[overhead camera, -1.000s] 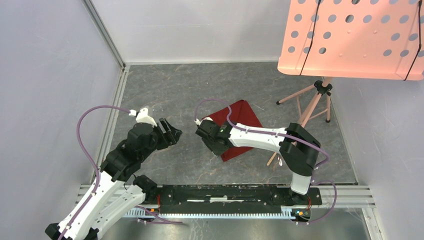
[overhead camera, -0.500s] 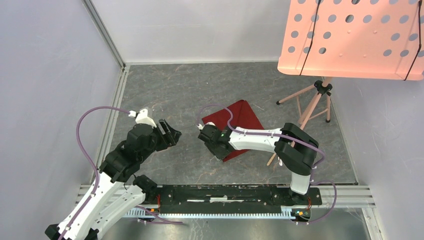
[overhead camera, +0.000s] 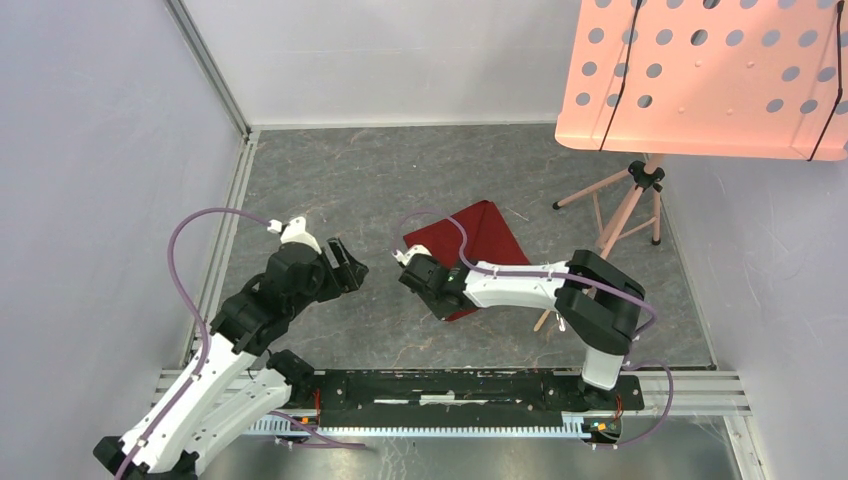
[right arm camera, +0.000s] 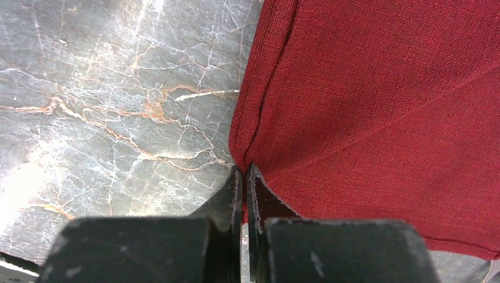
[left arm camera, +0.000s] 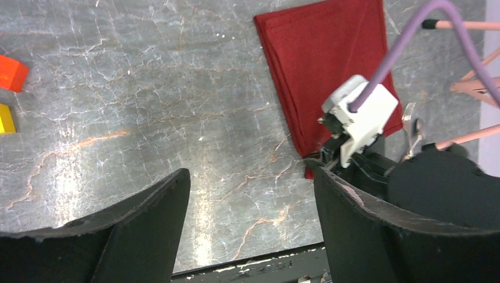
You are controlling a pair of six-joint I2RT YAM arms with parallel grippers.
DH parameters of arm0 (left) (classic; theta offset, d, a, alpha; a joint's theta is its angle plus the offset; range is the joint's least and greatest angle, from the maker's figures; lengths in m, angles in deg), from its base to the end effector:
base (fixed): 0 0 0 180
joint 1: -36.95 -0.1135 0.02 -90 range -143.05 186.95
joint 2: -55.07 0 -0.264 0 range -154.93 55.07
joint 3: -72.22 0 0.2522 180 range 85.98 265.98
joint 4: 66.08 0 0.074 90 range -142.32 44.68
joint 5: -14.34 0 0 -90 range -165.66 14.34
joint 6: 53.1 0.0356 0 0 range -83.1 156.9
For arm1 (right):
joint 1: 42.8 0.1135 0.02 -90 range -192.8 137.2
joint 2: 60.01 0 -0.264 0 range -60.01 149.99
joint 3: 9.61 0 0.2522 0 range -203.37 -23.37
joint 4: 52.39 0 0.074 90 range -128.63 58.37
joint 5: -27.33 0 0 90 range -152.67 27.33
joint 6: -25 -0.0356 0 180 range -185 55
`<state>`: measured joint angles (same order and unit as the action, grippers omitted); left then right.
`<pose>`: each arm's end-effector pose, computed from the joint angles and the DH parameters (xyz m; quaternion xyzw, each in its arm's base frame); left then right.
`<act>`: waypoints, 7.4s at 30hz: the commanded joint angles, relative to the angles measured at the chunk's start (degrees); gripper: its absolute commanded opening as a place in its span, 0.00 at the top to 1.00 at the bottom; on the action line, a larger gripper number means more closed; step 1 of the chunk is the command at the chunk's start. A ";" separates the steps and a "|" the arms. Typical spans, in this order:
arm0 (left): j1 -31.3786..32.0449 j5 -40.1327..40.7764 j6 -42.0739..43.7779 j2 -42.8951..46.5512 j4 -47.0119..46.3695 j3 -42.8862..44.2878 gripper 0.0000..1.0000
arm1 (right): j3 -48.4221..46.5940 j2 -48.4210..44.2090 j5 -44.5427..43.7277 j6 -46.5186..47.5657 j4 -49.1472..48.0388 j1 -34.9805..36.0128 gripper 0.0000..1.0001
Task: Fold the napkin into a case and place the utensils inside
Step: Pick up the upper triangle-folded napkin from the center of the board, then turn over the upper triangle folded napkin at the center of the board, then move the lower triangle-folded napkin to the center of the board, then pick up the lower triangle-folded napkin from the center of the board.
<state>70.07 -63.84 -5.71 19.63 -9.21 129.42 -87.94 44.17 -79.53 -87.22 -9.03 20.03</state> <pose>0.1113 -0.0639 0.2975 -0.1203 0.8758 -0.2093 0.4180 0.1690 0.3067 0.1585 -0.3128 0.9217 0.0144 0.2290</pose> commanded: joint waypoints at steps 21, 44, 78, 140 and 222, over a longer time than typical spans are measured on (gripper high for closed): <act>-8.40 -35.13 -28.16 -47.30 -64.51 -13.67 0.16 | 15.95 -17.43 7.01 5.98 -21.20 -0.99 1.00; -8.88 -26.95 -31.55 -62.95 -84.88 -17.37 0.75 | 20.10 -19.55 14.58 9.01 -26.67 -4.57 1.00; -35.79 -10.47 9.55 -14.11 20.46 23.18 0.98 | 7.50 -5.98 55.82 -27.72 -74.17 10.57 1.00; -10.69 -21.91 0.32 -32.84 -31.41 -4.48 0.26 | 16.49 -19.17 2.24 12.98 -20.10 -17.11 0.32; -16.12 3.81 6.08 15.76 -9.75 -4.19 0.21 | -14.06 10.49 11.20 10.04 4.91 7.37 0.36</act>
<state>54.27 -59.69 0.08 35.13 -17.95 124.89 -101.28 53.13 -65.78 -76.20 -5.75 26.83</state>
